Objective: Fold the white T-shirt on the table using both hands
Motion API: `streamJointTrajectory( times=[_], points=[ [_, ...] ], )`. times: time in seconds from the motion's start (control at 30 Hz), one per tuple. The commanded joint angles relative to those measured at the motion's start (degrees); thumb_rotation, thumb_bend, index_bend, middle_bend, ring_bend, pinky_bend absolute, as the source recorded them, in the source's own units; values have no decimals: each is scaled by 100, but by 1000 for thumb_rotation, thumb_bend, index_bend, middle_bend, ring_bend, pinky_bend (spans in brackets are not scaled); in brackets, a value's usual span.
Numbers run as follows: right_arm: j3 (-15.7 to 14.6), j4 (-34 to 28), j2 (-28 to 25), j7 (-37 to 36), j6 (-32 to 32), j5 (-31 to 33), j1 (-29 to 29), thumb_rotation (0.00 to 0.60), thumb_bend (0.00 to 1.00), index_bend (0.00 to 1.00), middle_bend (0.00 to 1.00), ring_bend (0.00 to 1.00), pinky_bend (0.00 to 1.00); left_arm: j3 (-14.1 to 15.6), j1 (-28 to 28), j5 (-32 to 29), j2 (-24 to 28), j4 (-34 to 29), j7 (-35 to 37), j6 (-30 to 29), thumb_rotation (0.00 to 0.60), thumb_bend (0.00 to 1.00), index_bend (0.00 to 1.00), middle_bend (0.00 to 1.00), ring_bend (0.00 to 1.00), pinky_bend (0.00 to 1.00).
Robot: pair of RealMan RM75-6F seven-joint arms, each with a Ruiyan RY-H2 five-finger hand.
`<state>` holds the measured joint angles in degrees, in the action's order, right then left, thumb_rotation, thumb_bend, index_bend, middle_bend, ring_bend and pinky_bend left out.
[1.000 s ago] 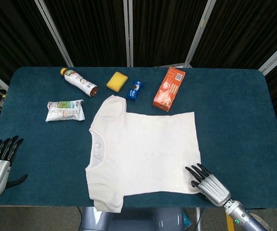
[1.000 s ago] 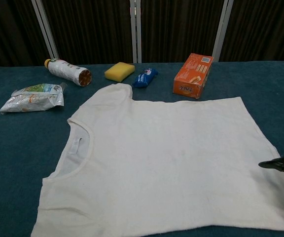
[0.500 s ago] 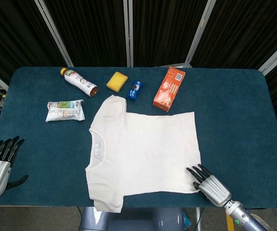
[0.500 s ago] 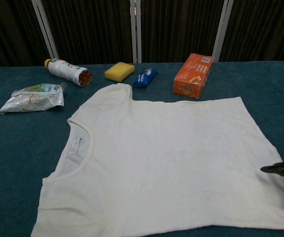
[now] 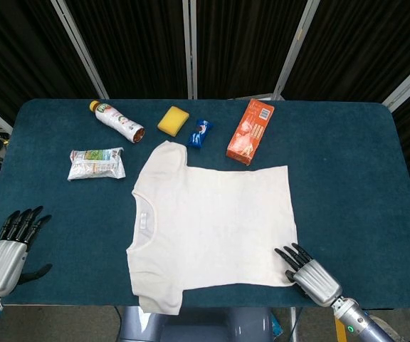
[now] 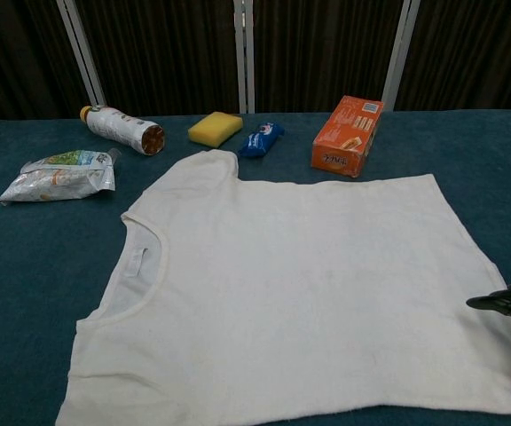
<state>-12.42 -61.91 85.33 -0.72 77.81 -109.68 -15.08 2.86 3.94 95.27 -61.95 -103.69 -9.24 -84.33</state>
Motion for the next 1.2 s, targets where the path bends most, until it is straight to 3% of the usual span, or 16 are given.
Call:
streamJointTrajectory(
  times=[0.03,0.27,0.6,1.2],
  points=[
    [-3,-12,-5,-11,25,-3,-6,600,381,676,15,0,0,215,139,379,-67,120,314,223,600,129,339,0,0,0],
    [-12,-58,-40,-38,94,23,-20,600,384,684,16,0,0,598,513,1227,-901,1174,736,748,600,130,420,0,0,0],
    [-45,-59,-35,8,96,34,-31,600,385,692,16,0,0,722,968,1407,-1873,2073,956,1445,600,209,453,0,0,0],
    [-82,-62,-37,26,121,54,-53,600,385,694,16,0,0,581,1397,875,-2355,2036,608,1997,600,234,458,0,0,0]
  ],
)
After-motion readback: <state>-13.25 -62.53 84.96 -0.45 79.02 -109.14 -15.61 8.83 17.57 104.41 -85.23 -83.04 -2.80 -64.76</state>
